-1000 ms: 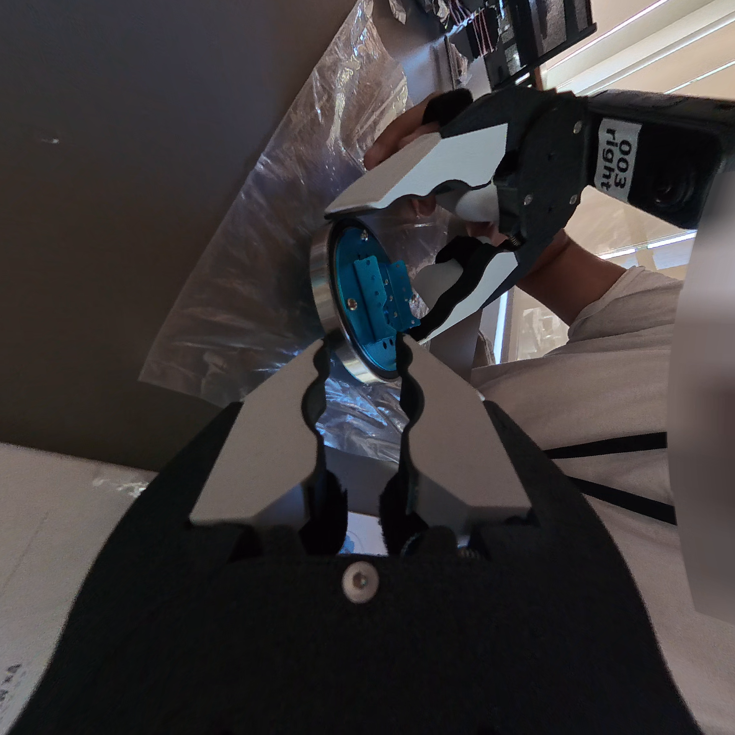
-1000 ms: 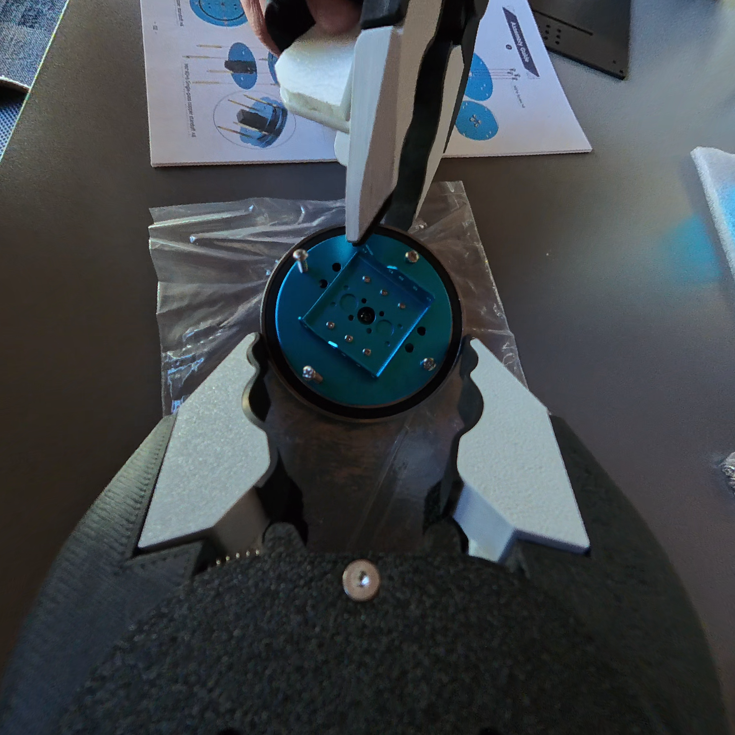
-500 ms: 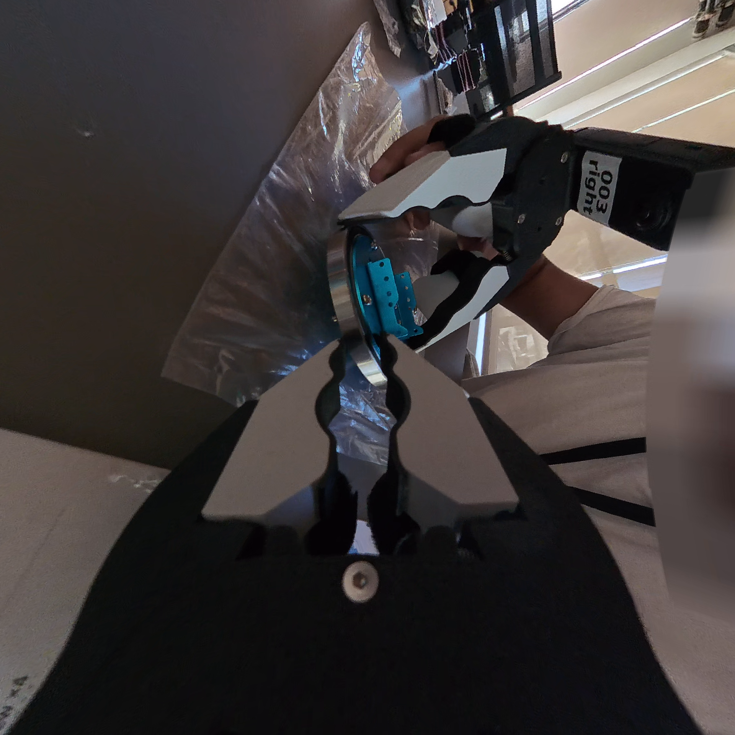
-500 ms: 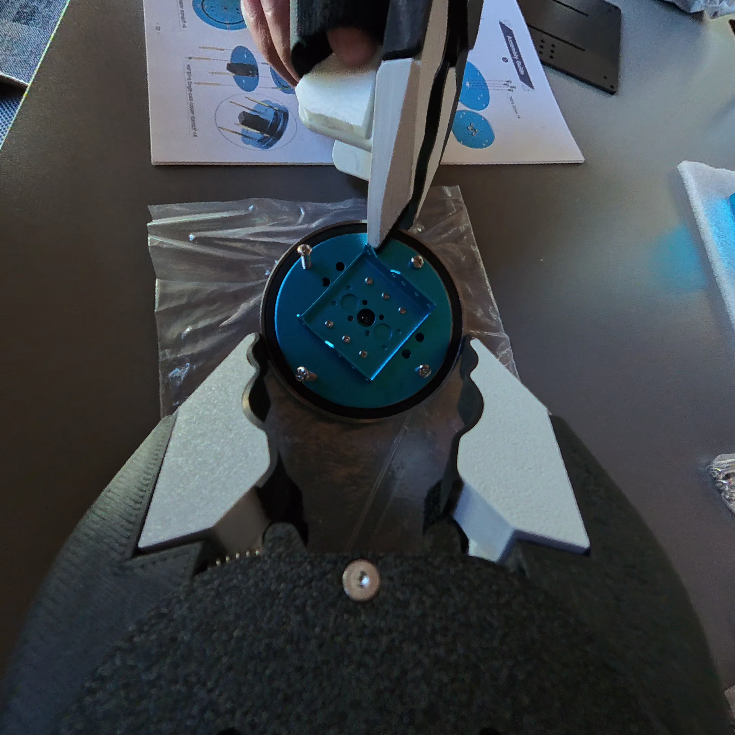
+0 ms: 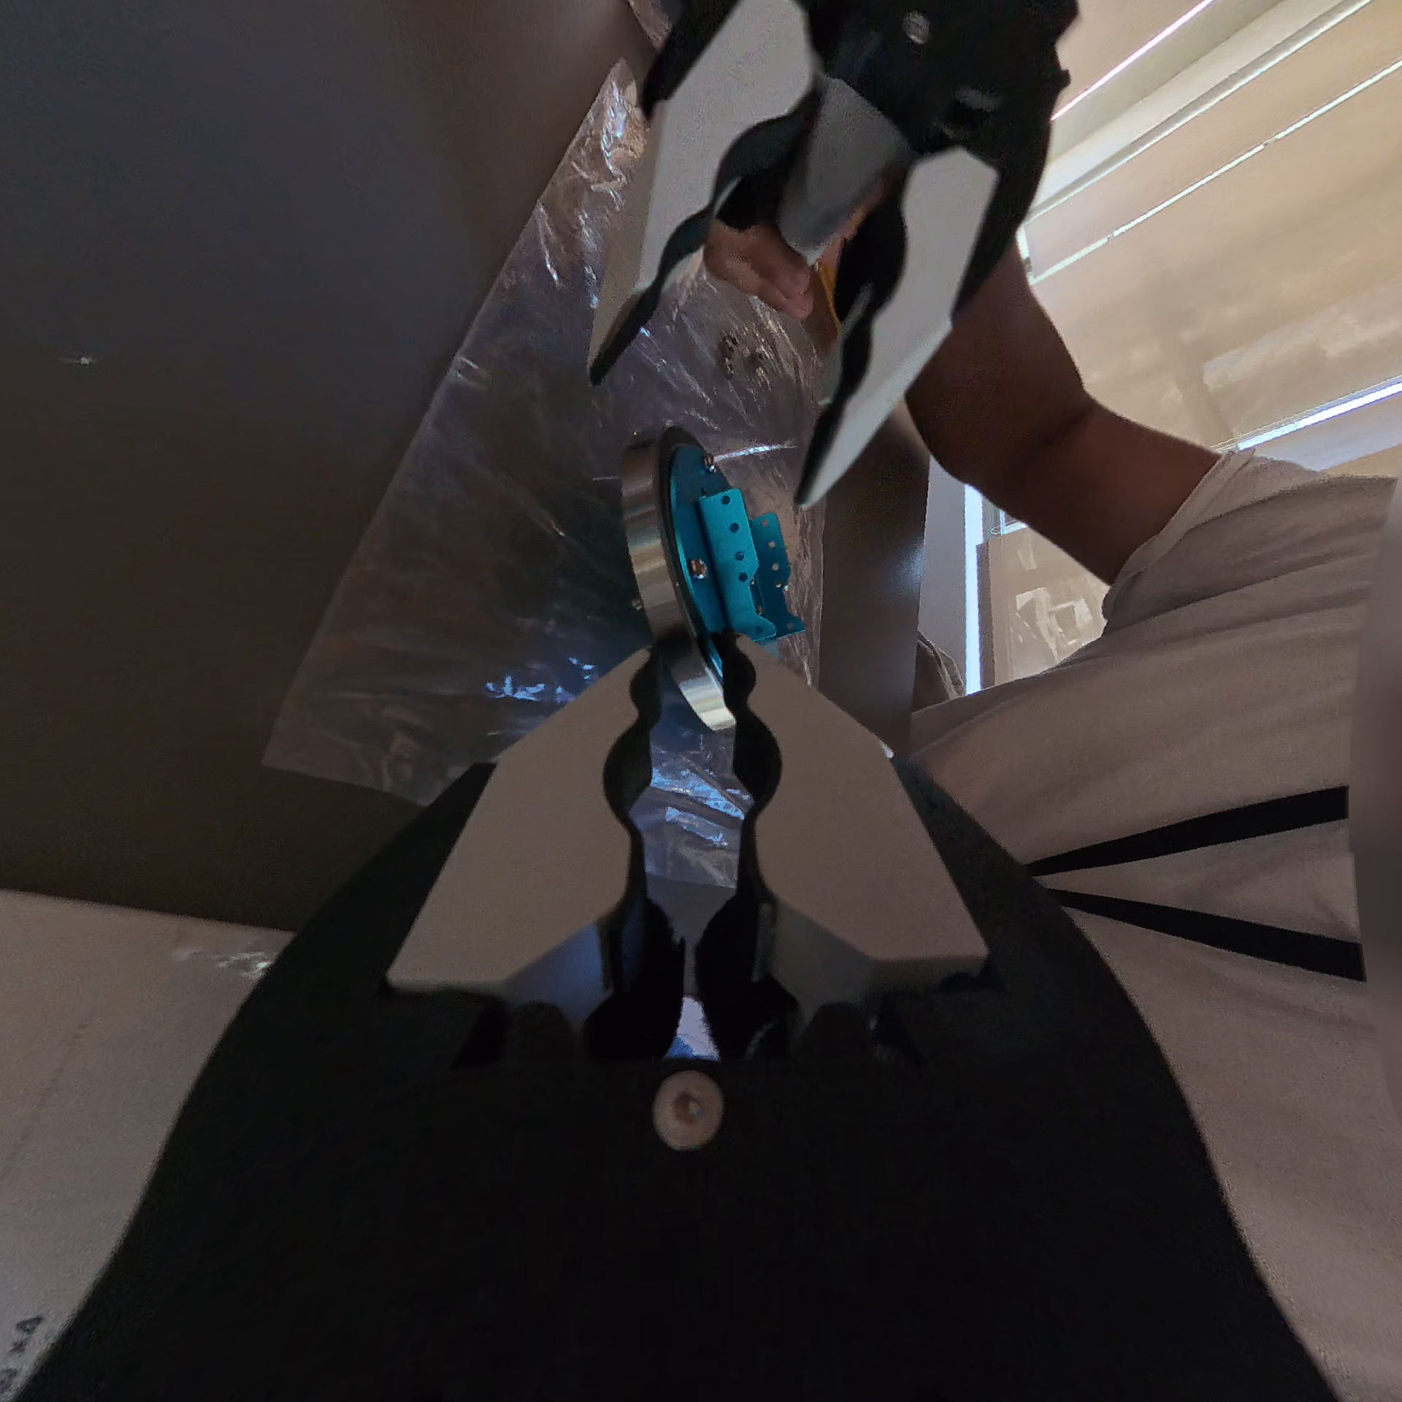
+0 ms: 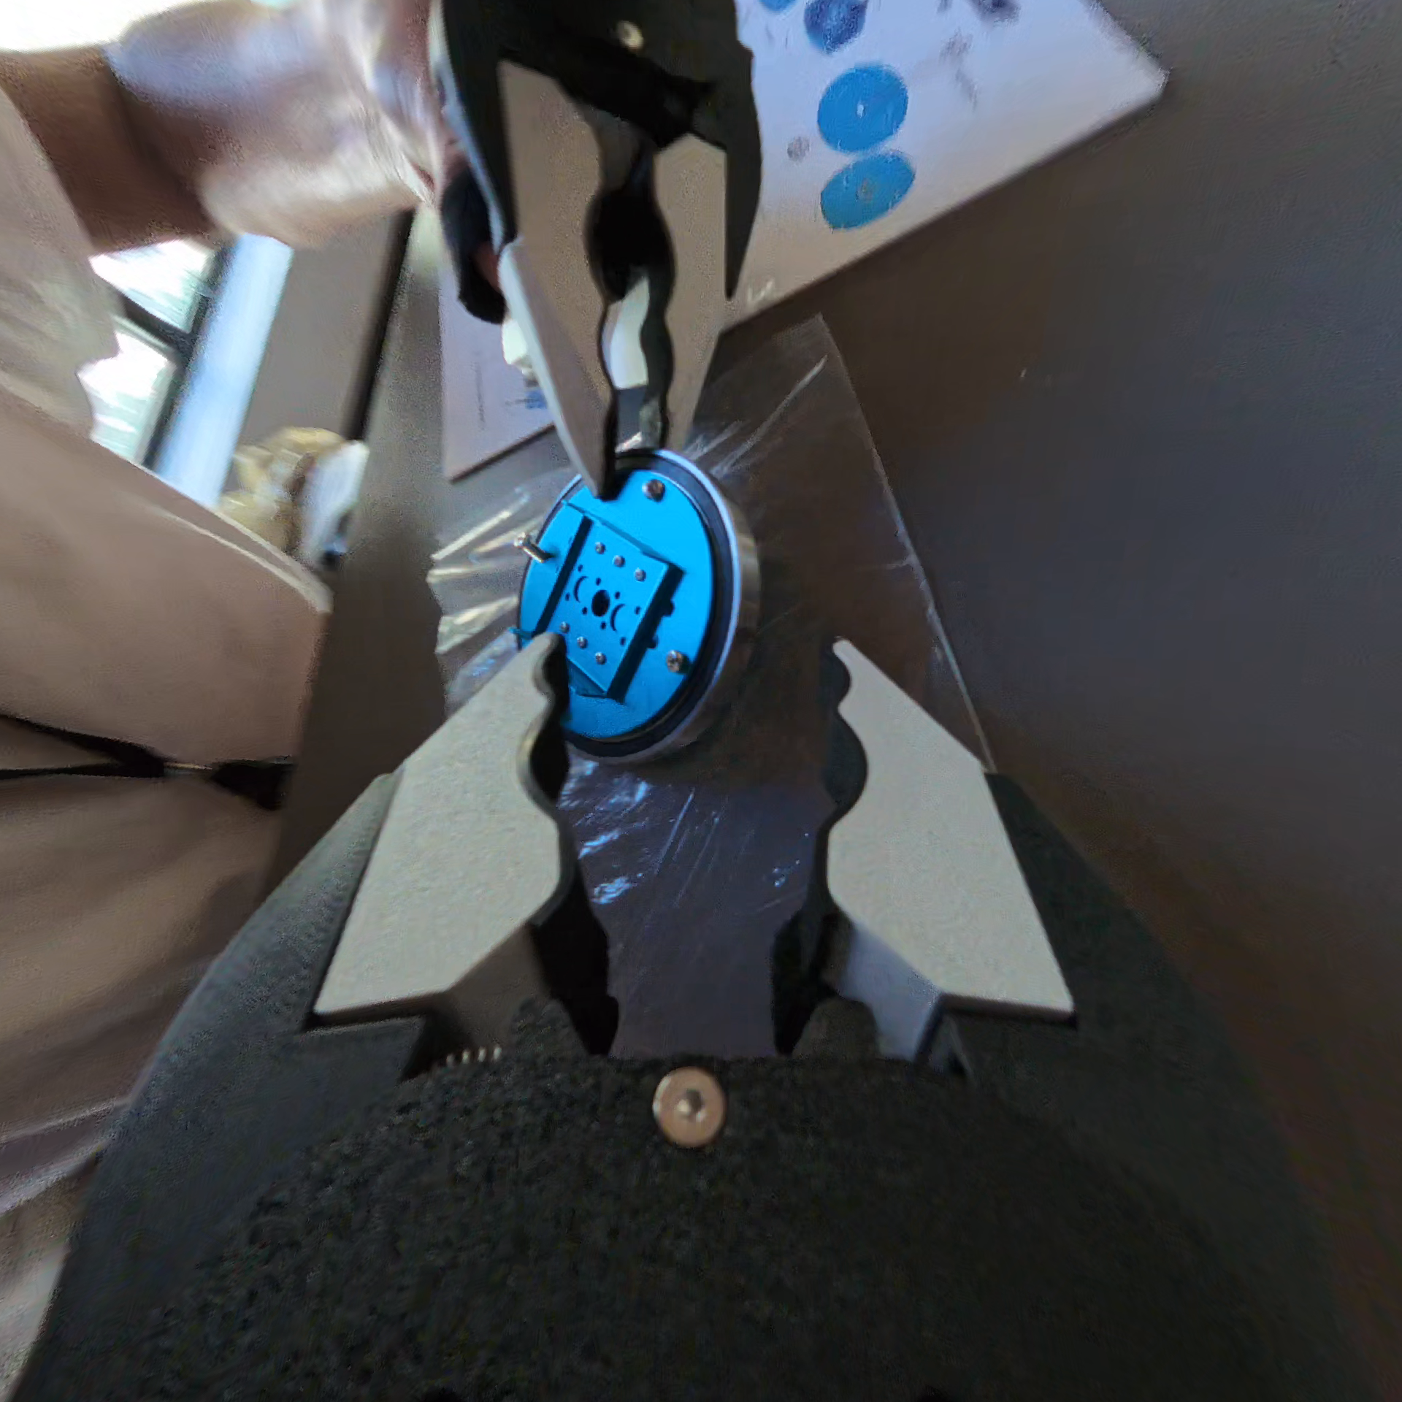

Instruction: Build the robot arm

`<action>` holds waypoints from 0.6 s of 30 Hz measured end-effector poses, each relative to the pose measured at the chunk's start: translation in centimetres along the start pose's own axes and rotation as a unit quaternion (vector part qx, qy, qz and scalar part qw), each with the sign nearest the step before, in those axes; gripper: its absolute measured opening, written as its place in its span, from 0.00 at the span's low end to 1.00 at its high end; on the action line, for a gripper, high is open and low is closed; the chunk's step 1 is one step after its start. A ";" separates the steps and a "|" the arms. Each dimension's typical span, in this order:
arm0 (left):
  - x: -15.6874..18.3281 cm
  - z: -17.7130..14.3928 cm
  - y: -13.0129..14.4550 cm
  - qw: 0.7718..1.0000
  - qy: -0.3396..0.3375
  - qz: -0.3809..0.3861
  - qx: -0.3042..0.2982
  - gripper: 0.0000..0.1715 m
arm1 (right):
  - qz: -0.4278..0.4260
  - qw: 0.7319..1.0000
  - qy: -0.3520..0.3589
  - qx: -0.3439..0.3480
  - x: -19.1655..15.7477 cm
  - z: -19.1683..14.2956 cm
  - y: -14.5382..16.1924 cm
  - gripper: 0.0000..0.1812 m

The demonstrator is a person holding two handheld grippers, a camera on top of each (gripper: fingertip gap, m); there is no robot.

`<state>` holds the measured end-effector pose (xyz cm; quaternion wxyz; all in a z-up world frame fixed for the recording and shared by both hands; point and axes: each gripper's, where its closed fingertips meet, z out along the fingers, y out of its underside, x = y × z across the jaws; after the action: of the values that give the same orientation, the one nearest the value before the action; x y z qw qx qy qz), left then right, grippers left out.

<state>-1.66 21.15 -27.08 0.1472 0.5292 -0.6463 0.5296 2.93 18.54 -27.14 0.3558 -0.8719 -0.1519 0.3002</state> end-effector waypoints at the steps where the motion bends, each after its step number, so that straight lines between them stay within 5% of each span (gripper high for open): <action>1: 0.1 0.0 0.0 1.000 -0.001 0.004 0.001 0.08 | 0.045 0.998 -0.050 0.001 -0.2 0.1 0.0 0.31; 4: 0.3 -0.1 0.0 1.000 0.000 0.016 0.009 0.08 | 0.134 0.981 -0.139 0.002 -1.1 -0.3 0.1 0.24; 9: 0.3 -0.1 0.1 0.999 0.008 0.026 0.016 0.08 | 0.148 0.983 -0.099 -0.033 -1.1 -0.5 2.8 0.24; 18: -0.2 -0.1 -0.4 1.000 0.012 -0.003 0.023 0.08 | 0.174 0.978 -0.113 -0.031 -1.7 0.6 2.5 0.19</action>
<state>-1.29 21.36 -27.01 0.1447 0.5280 -0.6305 0.5502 1.36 16.28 -28.51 0.2521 -0.8560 -0.0465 0.4490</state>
